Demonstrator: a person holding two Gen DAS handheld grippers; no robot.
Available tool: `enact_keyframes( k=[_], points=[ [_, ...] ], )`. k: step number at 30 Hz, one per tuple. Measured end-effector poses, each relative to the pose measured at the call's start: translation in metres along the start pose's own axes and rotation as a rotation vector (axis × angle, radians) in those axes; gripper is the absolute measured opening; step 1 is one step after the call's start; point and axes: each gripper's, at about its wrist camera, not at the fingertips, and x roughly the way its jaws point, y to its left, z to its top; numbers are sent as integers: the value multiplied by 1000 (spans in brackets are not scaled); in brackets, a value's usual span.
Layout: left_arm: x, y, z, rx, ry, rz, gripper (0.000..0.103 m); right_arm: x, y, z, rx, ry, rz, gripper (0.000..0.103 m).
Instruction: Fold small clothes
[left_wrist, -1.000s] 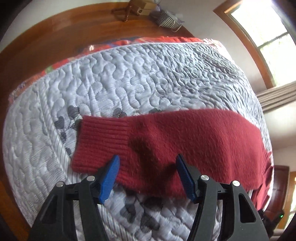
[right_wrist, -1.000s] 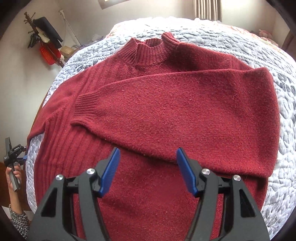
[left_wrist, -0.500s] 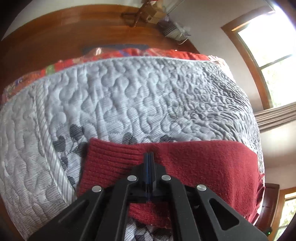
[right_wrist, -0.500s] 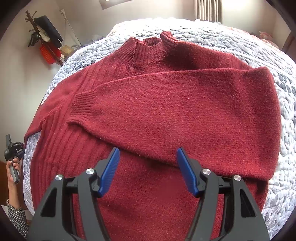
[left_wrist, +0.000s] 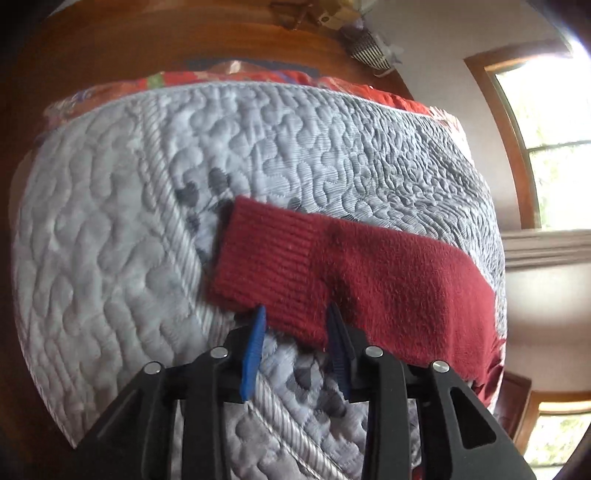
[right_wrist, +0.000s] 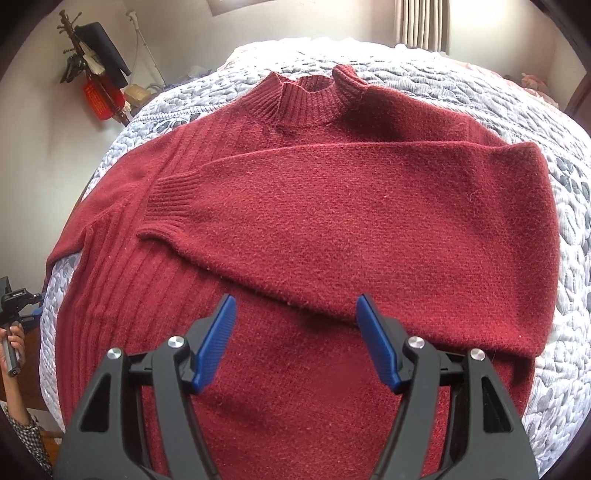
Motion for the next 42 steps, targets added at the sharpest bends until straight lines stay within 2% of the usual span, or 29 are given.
enact_keyframes(
  k=[1, 5, 13, 15, 16, 19, 23, 27, 32, 36, 42],
  points=[
    [-3, 1, -4, -3, -2, -5, 42, 0, 0, -1, -4, 0, -2, 68],
    [-6, 6, -16, -13, -4, -26, 43, 0, 0, 0, -14, -2, -21, 68],
    [21, 10, 24, -52, -38, 4, 41, 0, -2, -3, -15, -9, -19, 68],
    [28, 12, 29, -67, -47, 22, 36, -1, -5, -2, -8, -10, -15, 68],
    [30, 12, 30, -73, -53, 30, 27, -1, -6, -2, -5, -11, -13, 68],
    [32, 12, 31, -78, -71, 30, 11, -2, -8, -3, -4, -15, -15, 68],
    [25, -5, 25, -34, -133, 48, 7, -6, -10, -6, -4, -20, -16, 68],
    [6, -49, 11, 100, -222, 39, 7, -13, -14, -12, -14, -29, -30, 68],
    [-17, -133, -23, 328, -314, -8, 7, -23, -21, -21, -32, -46, -87, 69],
    [-23, -202, -58, 494, -338, -70, 7, -29, -34, -28, -17, -50, -93, 70],
    [-16, -296, -130, 729, -330, -174, 7, -36, -57, -38, 17, -61, -95, 70]
  ],
)
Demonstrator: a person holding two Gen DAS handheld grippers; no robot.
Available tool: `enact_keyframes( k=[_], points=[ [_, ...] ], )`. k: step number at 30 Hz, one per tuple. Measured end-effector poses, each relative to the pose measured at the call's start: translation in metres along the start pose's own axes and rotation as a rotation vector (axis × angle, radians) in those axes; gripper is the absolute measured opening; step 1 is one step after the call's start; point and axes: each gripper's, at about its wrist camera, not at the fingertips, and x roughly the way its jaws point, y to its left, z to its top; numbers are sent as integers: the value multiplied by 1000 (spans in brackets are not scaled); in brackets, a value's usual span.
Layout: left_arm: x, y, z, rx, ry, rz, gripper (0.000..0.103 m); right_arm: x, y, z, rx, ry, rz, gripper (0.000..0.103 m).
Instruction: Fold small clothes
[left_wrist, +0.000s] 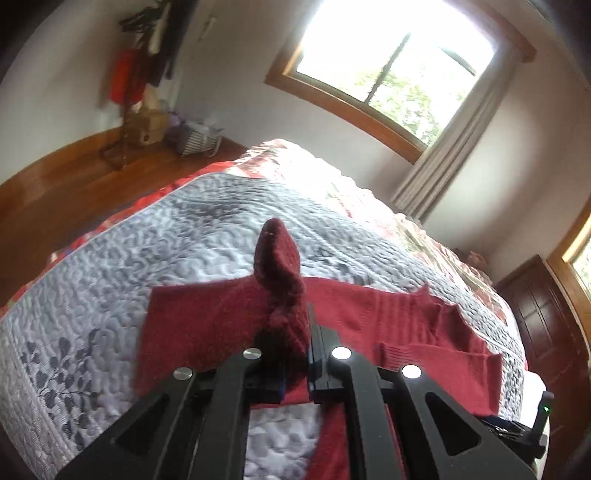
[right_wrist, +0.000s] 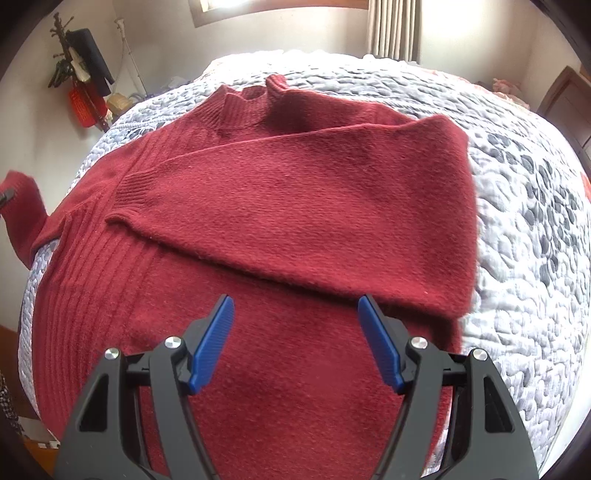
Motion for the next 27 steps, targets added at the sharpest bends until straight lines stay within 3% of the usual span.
enact_keyframes(
  k=[6, 14, 23, 27],
  points=[
    [32, -100, -19, 136, 57, -125, 7, -2, -18, -8, 24, -7, 6, 70],
    [80, -198, -71, 268, 183, -236, 7, -5, -45, -19, 64, -15, 4, 70],
    [151, -240, -137, 357, 367, -229, 9, 0, -63, -30, 102, -11, 23, 70],
    [162, -242, -154, 385, 420, -239, 26, 0, -64, -30, 110, -10, 26, 70]
  ],
)
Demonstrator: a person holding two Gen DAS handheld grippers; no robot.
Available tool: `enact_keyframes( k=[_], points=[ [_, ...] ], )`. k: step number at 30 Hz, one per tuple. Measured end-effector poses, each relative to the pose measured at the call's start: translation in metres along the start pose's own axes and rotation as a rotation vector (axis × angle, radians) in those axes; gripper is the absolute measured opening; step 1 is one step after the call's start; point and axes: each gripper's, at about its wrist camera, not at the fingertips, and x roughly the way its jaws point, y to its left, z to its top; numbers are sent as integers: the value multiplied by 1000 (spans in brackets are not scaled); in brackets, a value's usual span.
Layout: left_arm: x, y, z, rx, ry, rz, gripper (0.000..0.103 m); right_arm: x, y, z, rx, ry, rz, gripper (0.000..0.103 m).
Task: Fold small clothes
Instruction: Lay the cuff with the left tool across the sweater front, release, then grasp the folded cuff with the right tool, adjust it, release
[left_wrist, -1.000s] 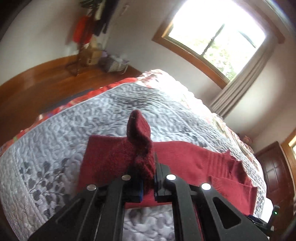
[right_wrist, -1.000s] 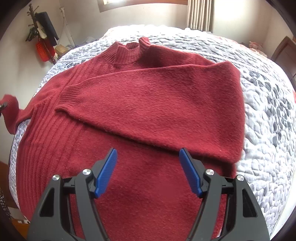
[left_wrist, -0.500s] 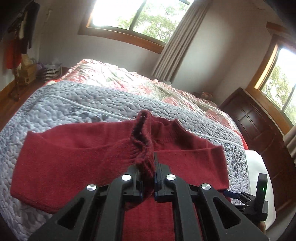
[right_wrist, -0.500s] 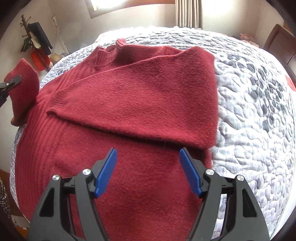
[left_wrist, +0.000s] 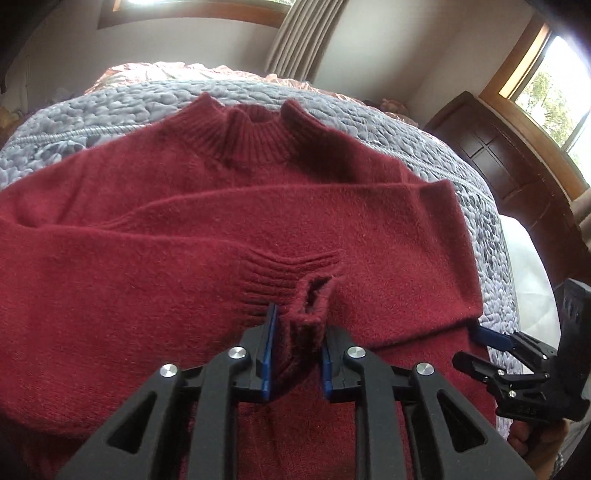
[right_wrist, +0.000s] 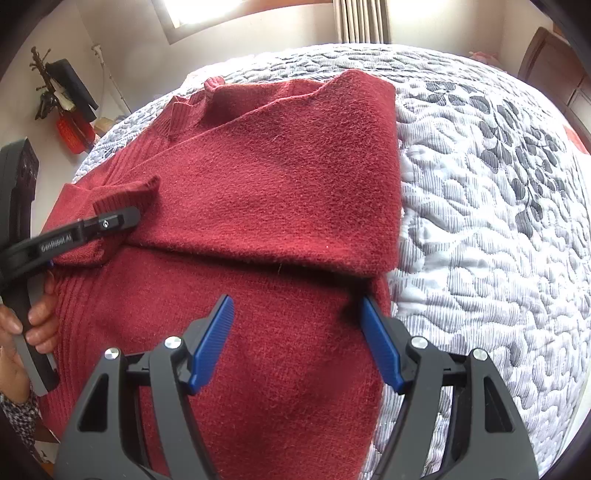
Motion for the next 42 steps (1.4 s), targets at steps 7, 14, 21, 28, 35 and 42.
enact_keyframes(
  k=[7, 14, 21, 28, 35, 42],
  points=[
    [-71, 5, -15, 107, -43, -130, 66, -7, 10, 5, 0, -5, 19, 70],
    [-121, 104, -4, 16, -115, 260, 67, -13, 60, 40, -60, -6, 127, 70],
    [-102, 162, 1, -72, -7, 316, 67, 31, 109, 83, -31, 107, 218, 70],
    [-86, 171, -1, -61, 12, 320, 68, 63, 131, 85, -51, 170, 207, 29],
    [-125, 166, 4, -102, -99, 293, 73, 29, 127, 88, -107, 60, 251, 6],
    [-143, 156, 17, -73, -160, 320, 77, -30, 83, 97, -83, -54, 206, 6]
  ],
)
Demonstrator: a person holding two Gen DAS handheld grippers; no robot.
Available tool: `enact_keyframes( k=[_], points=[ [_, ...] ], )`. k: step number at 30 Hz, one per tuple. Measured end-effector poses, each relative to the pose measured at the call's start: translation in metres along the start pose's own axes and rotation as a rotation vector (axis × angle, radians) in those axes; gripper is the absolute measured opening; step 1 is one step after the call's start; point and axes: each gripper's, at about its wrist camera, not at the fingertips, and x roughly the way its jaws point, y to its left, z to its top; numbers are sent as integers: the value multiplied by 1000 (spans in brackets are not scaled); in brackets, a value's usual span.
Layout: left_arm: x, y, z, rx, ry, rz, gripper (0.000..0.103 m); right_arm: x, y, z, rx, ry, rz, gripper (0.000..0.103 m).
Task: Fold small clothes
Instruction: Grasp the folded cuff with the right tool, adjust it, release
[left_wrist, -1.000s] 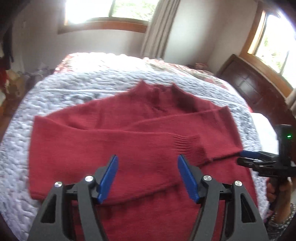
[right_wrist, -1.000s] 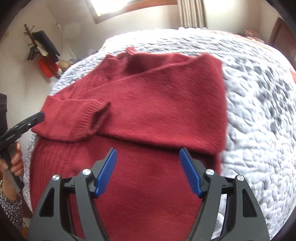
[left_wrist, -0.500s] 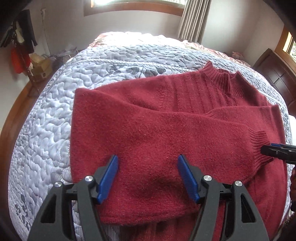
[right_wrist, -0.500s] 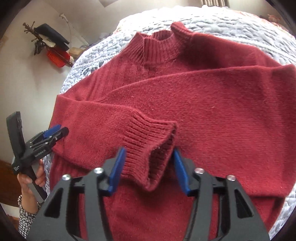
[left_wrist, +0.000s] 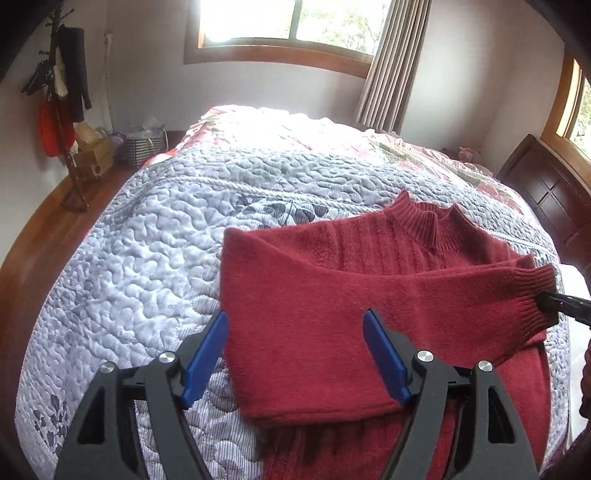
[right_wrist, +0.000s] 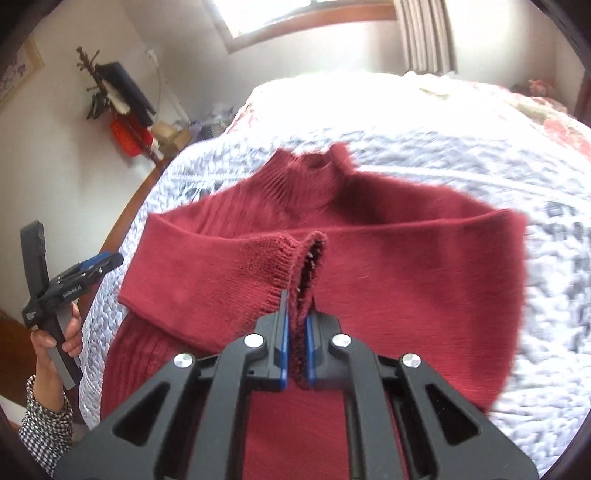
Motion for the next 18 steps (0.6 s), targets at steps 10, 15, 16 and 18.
enact_keyframes(
  k=[10, 15, 16, 18],
  points=[
    [38, -29, -5, 73, 85, 91, 77, -29, -80, -8, 113, -26, -128, 6],
    [72, -31, -11, 69, 160, 126, 77, 1, -105, -19, 143, 24, -159, 7],
    [76, -29, -11, 62, 170, 123, 77, 9, -107, -20, 141, 41, -174, 8],
    [83, -26, -12, 49, 187, 109, 77, 19, -110, -25, 141, 61, -196, 19]
  ],
)
